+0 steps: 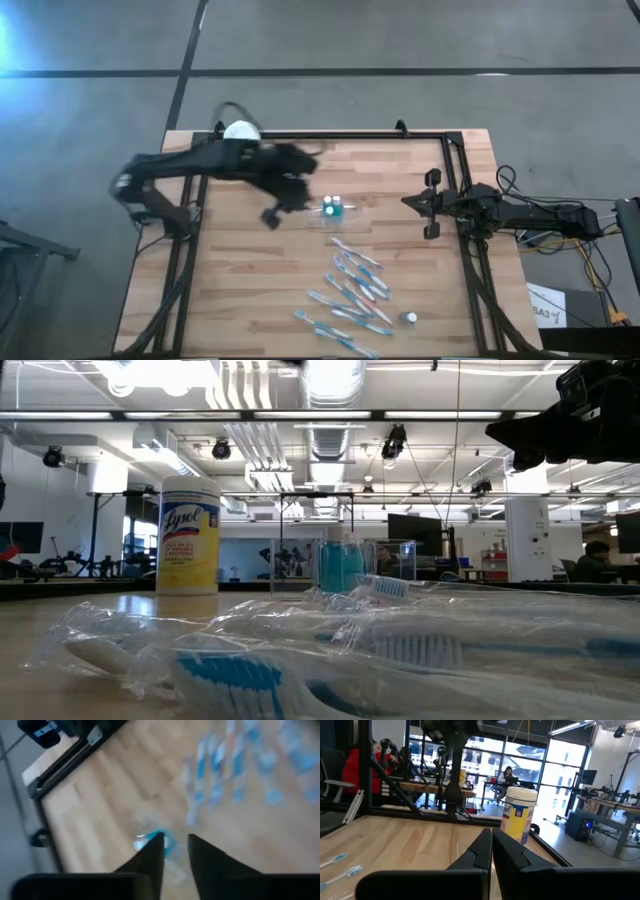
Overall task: Pick & Place toothbrushing station
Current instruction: Adjust the blue mouthwash bottles in the middle compartment of the transparent organizer
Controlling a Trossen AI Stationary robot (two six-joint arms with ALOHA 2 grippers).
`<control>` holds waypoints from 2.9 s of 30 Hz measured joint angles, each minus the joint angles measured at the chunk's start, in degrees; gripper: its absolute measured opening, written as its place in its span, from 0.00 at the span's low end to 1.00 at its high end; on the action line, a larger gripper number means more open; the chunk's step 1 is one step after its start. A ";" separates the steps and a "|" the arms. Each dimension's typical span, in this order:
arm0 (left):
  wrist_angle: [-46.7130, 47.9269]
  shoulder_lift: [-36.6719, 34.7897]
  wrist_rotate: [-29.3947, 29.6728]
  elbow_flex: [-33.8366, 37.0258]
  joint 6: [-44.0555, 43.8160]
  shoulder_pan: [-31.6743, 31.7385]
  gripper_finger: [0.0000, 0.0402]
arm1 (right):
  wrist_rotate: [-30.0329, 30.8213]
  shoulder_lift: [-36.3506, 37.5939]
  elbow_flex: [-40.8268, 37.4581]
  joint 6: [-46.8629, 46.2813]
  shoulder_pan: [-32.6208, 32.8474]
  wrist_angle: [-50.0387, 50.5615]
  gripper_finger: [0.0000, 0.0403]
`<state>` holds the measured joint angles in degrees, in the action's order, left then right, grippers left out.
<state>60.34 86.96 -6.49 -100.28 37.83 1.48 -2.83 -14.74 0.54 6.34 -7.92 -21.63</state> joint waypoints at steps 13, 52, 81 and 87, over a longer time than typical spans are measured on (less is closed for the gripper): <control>-46.35 -45.15 4.44 58.84 -51.36 -14.56 0.01 | 1.17 -0.11 0.01 -8.15 0.04 -0.15 0.02; -60.57 -65.40 31.49 91.22 -55.48 -20.96 0.02 | -1.40 -63.21 54.31 4.50 -0.28 35.31 0.02; -58.21 -65.40 31.05 91.44 -54.43 -20.96 0.05 | -32.10 -92.56 87.54 20.68 -18.73 68.46 0.56; -58.35 -65.41 31.03 93.03 -54.38 -20.95 0.04 | -32.02 -94.65 87.41 20.90 -18.97 67.30 0.62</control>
<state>1.99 21.55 24.53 -7.25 -16.55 -19.47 -34.85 -109.39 87.94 27.24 -26.90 45.67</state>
